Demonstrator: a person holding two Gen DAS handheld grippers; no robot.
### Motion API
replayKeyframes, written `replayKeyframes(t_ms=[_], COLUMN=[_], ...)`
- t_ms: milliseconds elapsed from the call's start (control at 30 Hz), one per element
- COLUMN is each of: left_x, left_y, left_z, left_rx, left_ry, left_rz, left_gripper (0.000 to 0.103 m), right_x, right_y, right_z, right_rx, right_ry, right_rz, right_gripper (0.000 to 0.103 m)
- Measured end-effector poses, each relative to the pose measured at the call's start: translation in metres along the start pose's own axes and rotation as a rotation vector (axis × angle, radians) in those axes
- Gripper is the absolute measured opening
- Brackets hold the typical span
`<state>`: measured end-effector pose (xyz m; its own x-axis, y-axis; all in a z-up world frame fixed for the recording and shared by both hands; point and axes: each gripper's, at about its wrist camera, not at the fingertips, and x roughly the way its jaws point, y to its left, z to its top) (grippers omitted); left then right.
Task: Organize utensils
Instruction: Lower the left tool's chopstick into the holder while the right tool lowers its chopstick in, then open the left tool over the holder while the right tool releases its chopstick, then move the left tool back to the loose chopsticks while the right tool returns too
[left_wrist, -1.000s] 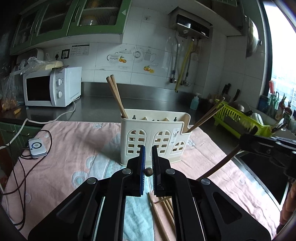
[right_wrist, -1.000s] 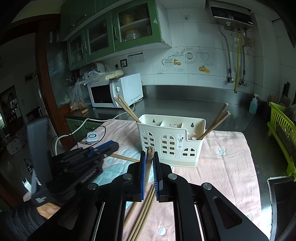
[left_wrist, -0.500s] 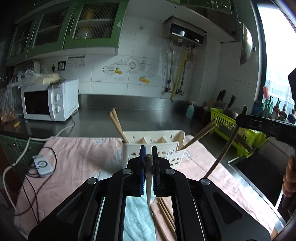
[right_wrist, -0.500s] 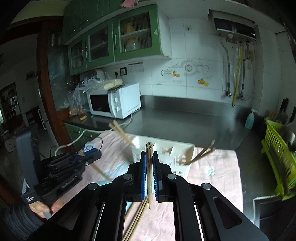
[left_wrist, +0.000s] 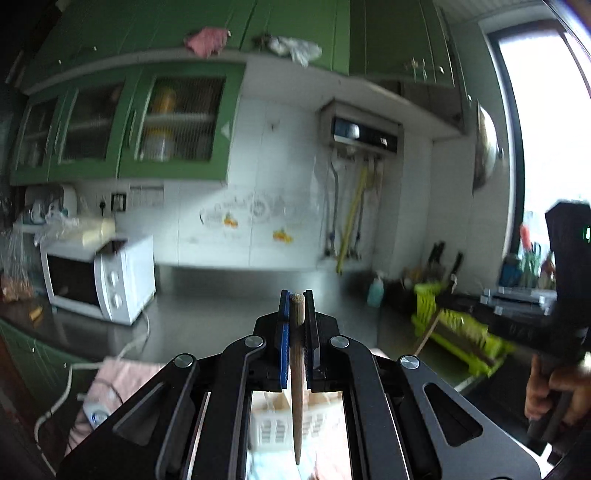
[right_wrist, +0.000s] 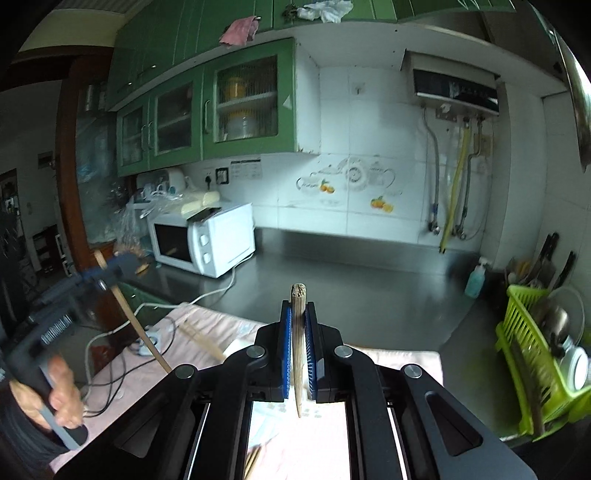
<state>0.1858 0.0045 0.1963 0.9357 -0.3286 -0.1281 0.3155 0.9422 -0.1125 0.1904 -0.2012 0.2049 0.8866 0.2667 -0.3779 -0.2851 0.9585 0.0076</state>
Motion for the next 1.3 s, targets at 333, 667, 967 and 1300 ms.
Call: replayKeyframes(t_ms=[333,667,967,1300], left_x=[0.054,0.101,0.107,0.045], left_y=[0.022,0.037,0.042,0.027], left_z=[0.027,-0.011,-0.027,-0.038], left_rx=[-0.062,-0.059,-0.061,-0.06], left_ry=[-0.114,-0.043,0.067,0.097], left_rz=[0.053,0.135,0.109,0.128], left_gripper=[0.005,0.005,0.011,0.067], right_x=[0.046,0.084,0.082,0.021], right_y=[-0.025,-0.03,-0.028,-0.016], right_z=[0.011,-0.009,-0.017,-0.04], right_rx=[0.032,0.046,0.044,0.03], right_ry=[-0.017,0.032,0.041,0.024], right_rz=[-0.039,-0.029,-0.041,-0.066], right_gripper=[0.007,0.007,0.026,0.047])
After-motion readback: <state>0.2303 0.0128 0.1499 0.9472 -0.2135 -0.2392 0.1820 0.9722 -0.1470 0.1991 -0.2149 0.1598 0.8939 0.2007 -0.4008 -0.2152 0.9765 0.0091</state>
